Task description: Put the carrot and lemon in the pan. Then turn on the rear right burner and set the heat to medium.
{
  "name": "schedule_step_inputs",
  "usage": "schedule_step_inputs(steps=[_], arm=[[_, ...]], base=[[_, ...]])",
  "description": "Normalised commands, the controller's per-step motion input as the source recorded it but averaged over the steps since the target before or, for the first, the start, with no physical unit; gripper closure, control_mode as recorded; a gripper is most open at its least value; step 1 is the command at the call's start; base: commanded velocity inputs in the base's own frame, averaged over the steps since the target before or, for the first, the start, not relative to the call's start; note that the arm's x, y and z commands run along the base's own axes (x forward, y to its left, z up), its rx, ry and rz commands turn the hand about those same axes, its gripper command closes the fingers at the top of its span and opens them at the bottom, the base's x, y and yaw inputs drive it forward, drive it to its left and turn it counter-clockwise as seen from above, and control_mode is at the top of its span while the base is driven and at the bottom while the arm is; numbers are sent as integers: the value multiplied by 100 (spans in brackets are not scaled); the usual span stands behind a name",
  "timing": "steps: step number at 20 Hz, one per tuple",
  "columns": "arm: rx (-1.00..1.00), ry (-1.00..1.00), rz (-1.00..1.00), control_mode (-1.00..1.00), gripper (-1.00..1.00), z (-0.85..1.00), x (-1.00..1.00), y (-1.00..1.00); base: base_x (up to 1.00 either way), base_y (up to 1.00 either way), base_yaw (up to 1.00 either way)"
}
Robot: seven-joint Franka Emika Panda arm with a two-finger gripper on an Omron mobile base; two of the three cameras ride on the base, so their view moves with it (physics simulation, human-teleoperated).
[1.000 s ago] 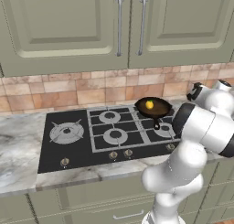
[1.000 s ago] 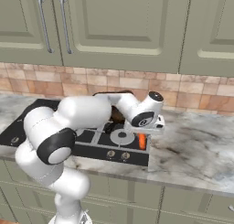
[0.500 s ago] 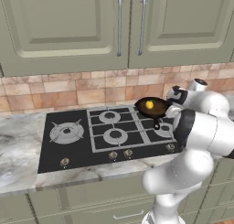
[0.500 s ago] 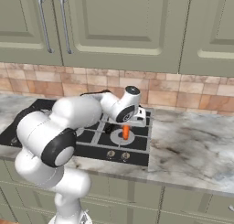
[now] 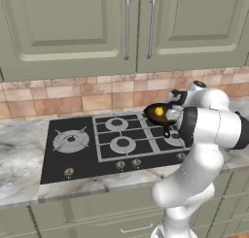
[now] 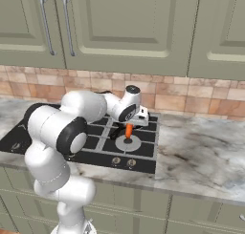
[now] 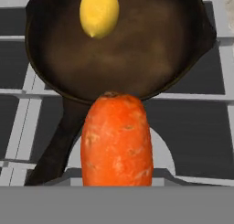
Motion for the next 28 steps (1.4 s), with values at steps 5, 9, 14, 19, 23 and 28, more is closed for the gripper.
schedule_step_inputs(steps=[5, 9, 14, 19, 23, 28], arm=[[0, 0, 0, -100, 100, 5, 42, 2], [0, 0, 0, -100, 100, 0, 41, 0], [0, 0, 0, -100, 100, 0, 46, 0], [0, 0, 0, -100, 100, -1, 41, 0], [0, 0, 0, -100, 100, -21, 20, 0], [0, 0, 0, -100, 100, -19, 9, 0]], base=[[0, 0, 0], [0, 0, 0], [0, 0, 0], [0, 0, 0], [0, 0, 0], [0, 0, 0]])
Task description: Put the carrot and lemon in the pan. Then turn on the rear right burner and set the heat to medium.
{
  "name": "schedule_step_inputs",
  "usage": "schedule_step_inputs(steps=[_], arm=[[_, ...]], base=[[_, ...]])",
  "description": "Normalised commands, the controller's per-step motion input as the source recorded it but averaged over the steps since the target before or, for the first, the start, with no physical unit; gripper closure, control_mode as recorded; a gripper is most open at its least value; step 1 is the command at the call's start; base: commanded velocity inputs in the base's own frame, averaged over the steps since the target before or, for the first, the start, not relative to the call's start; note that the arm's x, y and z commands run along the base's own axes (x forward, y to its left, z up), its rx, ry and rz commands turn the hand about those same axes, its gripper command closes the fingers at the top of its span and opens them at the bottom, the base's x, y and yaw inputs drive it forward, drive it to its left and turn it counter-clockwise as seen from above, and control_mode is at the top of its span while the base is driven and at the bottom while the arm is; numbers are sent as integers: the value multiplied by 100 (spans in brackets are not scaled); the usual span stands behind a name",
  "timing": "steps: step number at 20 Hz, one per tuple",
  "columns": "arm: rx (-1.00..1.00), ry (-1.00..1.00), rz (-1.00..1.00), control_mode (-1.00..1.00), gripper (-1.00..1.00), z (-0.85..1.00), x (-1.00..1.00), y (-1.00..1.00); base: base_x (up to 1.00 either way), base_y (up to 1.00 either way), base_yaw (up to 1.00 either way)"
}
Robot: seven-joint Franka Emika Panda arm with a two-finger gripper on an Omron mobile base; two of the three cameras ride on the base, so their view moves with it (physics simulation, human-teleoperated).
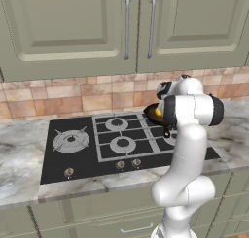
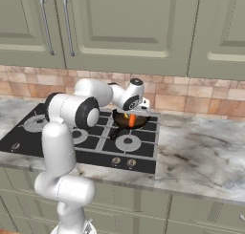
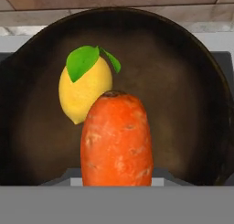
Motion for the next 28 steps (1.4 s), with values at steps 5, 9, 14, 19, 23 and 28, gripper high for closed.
schedule_step_inputs(steps=[5, 9, 14, 19, 23, 28], arm=[[0, 0, 0, -100, 100, -8, 8, 0], [0, 0, 0, -100, 100, -14, 24, 0], [0, 0, 0, -100, 100, -7, 17, 0], [0, 0, 0, -100, 100, 2, 3, 0], [0, 0, 0, -100, 100, 9, 0, 0], [0, 0, 0, -100, 100, 6, 5, 2]], base=[[0, 0, 0], [0, 0, 0], [0, 0, 0], [0, 0, 0], [0, 0, 0], [0, 0, 0]])
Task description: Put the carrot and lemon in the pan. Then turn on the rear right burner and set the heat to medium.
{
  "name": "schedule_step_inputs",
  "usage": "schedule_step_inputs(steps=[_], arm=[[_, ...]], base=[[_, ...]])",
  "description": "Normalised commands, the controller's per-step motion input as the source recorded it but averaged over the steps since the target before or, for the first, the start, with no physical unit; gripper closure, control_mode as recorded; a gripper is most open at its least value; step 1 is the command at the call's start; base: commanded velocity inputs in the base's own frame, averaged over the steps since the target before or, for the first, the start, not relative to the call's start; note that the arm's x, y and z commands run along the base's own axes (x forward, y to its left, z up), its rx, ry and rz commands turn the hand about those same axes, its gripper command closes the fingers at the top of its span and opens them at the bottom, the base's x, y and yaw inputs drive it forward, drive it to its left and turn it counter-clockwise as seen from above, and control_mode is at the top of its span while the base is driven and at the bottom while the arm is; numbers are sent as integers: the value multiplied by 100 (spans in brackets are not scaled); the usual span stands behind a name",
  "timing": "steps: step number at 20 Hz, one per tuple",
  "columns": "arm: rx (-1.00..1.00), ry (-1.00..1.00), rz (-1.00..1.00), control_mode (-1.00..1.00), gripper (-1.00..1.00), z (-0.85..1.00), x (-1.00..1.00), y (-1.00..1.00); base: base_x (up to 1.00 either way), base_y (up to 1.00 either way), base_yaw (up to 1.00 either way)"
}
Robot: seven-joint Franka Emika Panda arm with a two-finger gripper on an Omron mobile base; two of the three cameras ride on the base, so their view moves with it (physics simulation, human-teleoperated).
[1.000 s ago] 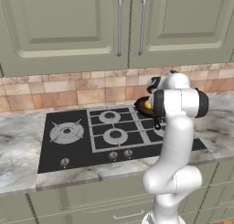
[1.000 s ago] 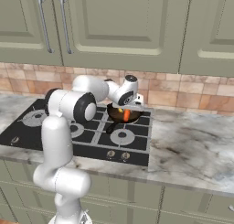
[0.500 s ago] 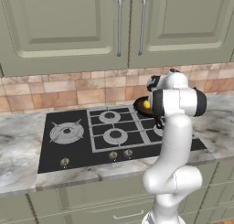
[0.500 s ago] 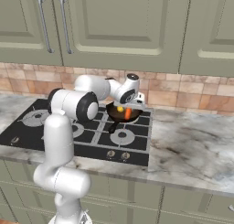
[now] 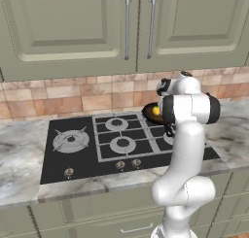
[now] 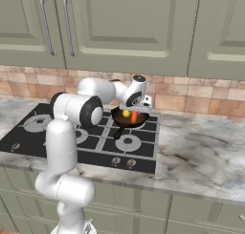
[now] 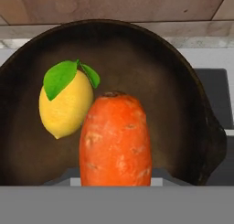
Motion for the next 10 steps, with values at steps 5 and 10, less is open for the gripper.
schedule_step_inputs(steps=[5, 10], arm=[[0, 0, 0, -100, 100, 0, 22, 3], [0, -1, 0, -100, 100, 0, 20, 0]], base=[[0, 0, 0], [0, 0, 0]])
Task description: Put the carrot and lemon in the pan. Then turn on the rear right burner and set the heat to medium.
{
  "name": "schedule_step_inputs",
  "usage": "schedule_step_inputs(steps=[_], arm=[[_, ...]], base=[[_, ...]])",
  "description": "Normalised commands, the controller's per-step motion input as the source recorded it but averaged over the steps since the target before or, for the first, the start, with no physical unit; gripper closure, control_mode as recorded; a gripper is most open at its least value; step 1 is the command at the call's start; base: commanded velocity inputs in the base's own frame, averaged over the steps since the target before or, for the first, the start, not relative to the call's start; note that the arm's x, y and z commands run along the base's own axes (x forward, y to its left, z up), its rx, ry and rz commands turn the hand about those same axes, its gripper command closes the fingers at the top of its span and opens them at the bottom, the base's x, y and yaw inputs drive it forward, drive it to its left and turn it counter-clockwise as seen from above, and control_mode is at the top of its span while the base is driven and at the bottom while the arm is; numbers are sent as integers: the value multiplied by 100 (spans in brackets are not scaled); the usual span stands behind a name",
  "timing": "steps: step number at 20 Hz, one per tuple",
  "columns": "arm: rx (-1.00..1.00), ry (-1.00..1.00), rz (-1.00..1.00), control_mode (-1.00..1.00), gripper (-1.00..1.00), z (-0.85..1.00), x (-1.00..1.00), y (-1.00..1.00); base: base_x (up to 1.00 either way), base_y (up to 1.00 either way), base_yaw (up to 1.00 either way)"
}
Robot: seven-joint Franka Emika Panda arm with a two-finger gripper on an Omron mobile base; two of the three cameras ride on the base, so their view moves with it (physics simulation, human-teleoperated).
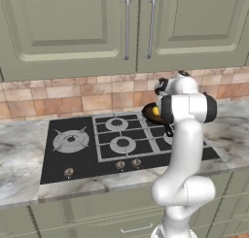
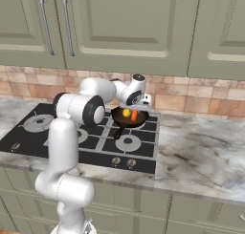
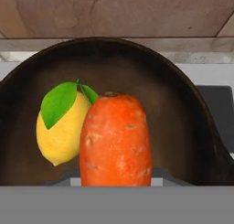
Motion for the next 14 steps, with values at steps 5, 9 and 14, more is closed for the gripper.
schedule_step_inputs(steps=[5, 9, 14], arm=[[0, -4, 0, -100, 100, -4, 26, 0], [0, -5, 0, -100, 100, -11, 20, 0], [0, -2, 0, -100, 100, -20, 5, 0]], base=[[0, 0, 0], [0, 0, 0], [0, 0, 0]])
